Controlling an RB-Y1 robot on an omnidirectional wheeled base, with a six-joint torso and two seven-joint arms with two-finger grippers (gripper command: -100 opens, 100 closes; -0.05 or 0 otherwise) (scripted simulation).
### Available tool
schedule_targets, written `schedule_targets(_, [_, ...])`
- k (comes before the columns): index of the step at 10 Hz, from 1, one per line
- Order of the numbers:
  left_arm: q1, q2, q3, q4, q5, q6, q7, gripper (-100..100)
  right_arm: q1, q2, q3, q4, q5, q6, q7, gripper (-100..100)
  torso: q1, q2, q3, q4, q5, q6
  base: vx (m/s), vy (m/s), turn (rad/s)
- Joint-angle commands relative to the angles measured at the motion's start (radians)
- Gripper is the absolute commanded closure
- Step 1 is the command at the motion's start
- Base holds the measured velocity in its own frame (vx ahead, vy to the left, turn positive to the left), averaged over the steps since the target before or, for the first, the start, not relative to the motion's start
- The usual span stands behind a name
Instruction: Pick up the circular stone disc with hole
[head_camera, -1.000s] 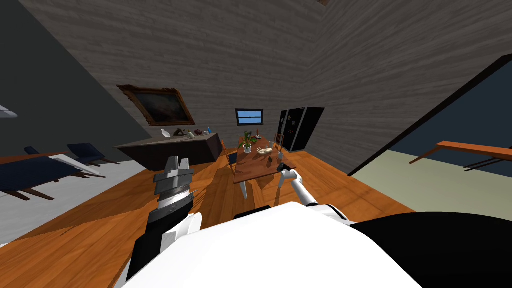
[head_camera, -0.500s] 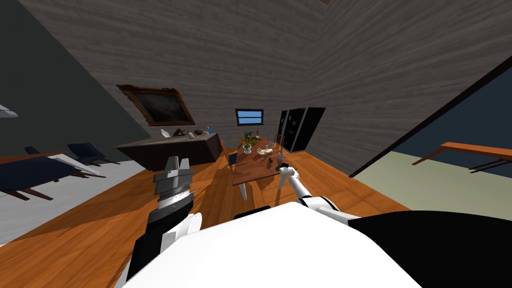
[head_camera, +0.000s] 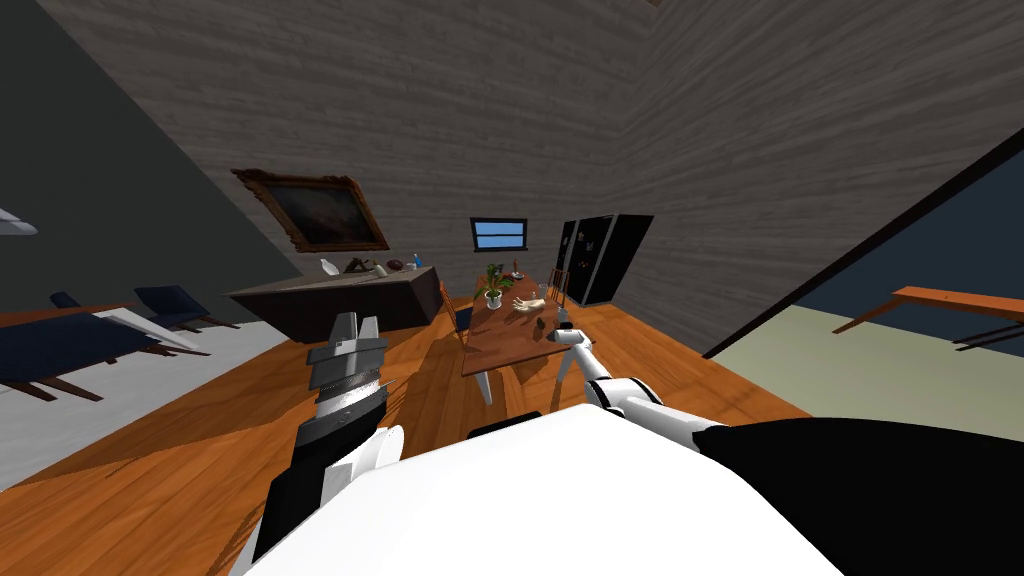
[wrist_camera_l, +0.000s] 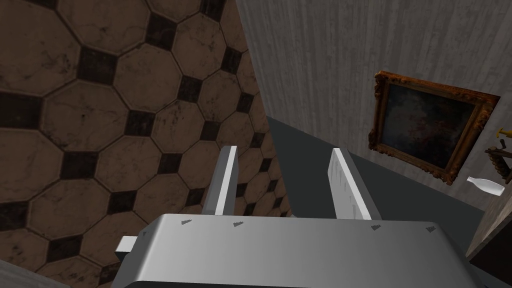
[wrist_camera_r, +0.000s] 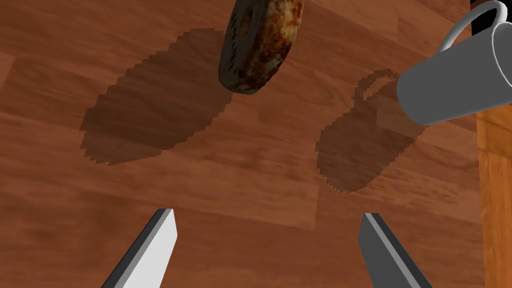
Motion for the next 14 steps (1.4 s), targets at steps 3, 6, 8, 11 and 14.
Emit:
schedule_targets(3, [0.000,0.000,0.000,0.000,0.000,0.000,0.000,0,-0.096,0.010,-0.035,0.100,-0.034,0.080,-0.076,-100,0.000,0.000,0.000,0.000,0.000,0.000,0.072,-0.063,0.020])
schedule_targets(6, [0.000,0.000,0.000,0.000,0.000,0.000,0.000,0,-0.144,0.015,-0.048,0.159,-0.046,0.107,-0.102,-100,-0.002,0.000,0.000,0.000,0.000,0.000,0.060,-0.067,0.015])
schedule_targets(8, [0.000,0.000,0.000,0.000,0.000,0.000,0.000,0,-0.209,0.024,-0.072,0.219,-0.068,0.153,-0.147,-100,-0.001,0.001,0.000,0.000,0.000,0.000,0.061,-0.083,0.021])
schedule_targets(11, [0.000,0.000,0.000,0.000,0.000,0.000,0.000,0,-0.242,0.028,-0.082,0.259,-0.078,0.172,-0.165,-100,-0.001,-0.001,-0.001,0.000,0.000,0.000,0.071,-0.060,0.015])
schedule_targets(14, [0.000,0.000,0.000,0.000,0.000,0.000,0.000,0,-0.304,0.037,-0.104,0.320,-0.098,0.212,-0.204,-100,-0.001,0.000,0.000,0.000,0.000,0.000,0.060,-0.066,0.016])
